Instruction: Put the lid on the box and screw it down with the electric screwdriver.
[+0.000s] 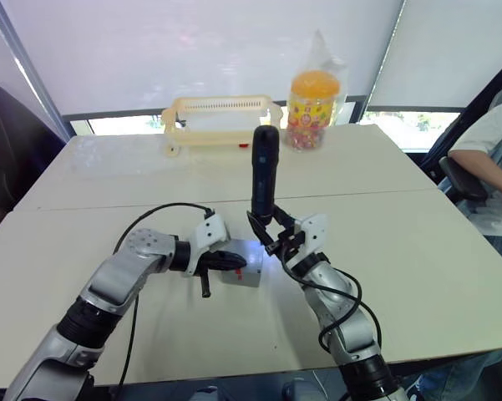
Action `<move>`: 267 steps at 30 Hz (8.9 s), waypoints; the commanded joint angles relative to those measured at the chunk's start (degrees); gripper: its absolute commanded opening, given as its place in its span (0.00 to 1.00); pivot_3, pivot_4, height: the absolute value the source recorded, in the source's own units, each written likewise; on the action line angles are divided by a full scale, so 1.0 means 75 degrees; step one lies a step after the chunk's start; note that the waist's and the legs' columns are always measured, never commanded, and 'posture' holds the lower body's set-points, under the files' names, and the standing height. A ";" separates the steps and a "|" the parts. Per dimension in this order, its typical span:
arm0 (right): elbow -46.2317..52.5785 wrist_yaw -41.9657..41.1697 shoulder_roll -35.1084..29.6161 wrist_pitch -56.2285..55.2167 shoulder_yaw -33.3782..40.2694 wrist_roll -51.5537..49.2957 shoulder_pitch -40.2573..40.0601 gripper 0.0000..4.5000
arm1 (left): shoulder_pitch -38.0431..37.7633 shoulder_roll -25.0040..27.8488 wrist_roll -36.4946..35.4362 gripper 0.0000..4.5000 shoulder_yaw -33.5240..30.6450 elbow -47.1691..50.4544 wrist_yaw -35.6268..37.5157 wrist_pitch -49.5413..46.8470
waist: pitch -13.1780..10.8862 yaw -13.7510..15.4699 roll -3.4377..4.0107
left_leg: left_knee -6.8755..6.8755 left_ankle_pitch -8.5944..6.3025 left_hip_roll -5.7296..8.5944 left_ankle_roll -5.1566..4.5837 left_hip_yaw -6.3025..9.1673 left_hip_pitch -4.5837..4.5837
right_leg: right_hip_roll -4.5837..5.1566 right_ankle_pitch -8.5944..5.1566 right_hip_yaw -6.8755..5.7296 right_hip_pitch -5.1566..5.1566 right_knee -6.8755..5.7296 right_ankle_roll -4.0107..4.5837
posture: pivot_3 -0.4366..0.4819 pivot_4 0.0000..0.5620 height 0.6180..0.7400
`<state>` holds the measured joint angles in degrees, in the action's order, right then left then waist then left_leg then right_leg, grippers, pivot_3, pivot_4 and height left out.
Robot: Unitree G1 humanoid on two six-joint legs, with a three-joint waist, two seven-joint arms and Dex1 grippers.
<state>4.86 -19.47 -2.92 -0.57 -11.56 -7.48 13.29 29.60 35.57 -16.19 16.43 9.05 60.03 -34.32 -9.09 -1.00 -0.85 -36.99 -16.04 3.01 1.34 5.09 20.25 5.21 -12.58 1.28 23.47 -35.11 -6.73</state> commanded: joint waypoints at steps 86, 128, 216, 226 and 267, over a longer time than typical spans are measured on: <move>-0.1683 0.0707 -0.8126 1.2410 0.2589 -0.7160 0.2778 0.38 | -0.2146 0.1112 -0.2836 0.01 -0.2525 0.3202 -0.1306 -0.2059 | -0.0312 0.0048 0.0048 | -0.0070 -0.0032 0.0027 -0.0049 -0.0062 0.0290 | 0.0043 0.0036 -0.0016 0.0240 0.0019 0.0011 | 0.48 0.27 1.00; 0.3288 -0.0239 -0.4493 0.6131 -0.0086 -0.1912 0.0718 0.99 | -0.0809 -0.0510 -0.0923 0.00 -0.1503 -0.0379 -0.1759 -0.0159 | -0.0287 0.0029 0.0006 | -0.0132 -0.0030 0.0046 -0.0042 -0.0033 0.0294 | 0.0055 0.0076 0.0000 0.0236 -0.0013 -0.0051 | 0.48 0.27 1.00; 0.2273 -0.2308 -0.3013 0.5466 -0.0430 0.0069 0.1336 0.99 | -0.1800 -0.0471 -0.1035 0.00 -0.1412 0.0931 -0.1644 -0.0887 | -0.0280 0.0044 0.0003 | -0.0135 -0.0015 0.0044 -0.0015 -0.0030 0.0281 | 0.0046 0.0087 -0.0002 0.0236 -0.0047 -0.0033 | 0.48 0.27 1.00; 0.2453 -0.2407 -0.3216 0.5521 -0.0555 0.0079 0.1084 0.99 | -0.1840 -0.0451 -0.1121 0.00 -0.1478 0.1102 -0.1641 -0.1080 | -0.0280 0.0039 0.0003 | -0.0135 -0.0014 0.0045 -0.0014 -0.0030 0.0281 | 0.0047 0.0087 -0.0003 0.0236 -0.0048 -0.0033 | 0.48 0.27 1.00; 0.2137 -0.1307 -0.3057 0.5711 0.1161 -0.1314 0.0362 0.99 | 0.0109 0.1712 -0.1840 0.00 -0.1376 0.1567 0.0085 -0.1462 | -0.0277 0.0023 -0.0001 | -0.0136 -0.0014 0.0042 -0.0015 -0.0036 0.0278 | 0.0032 0.0086 -0.0002 0.0230 -0.0051 -0.0032 | 0.48 0.27 1.00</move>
<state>20.61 -29.49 -26.31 43.97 -2.97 -17.88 15.22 30.20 48.36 -30.43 6.50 20.30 60.88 -46.37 -11.17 -0.83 -0.86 -38.01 -16.14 3.32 1.23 4.82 22.34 5.45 -11.94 1.27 25.19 -35.50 -6.97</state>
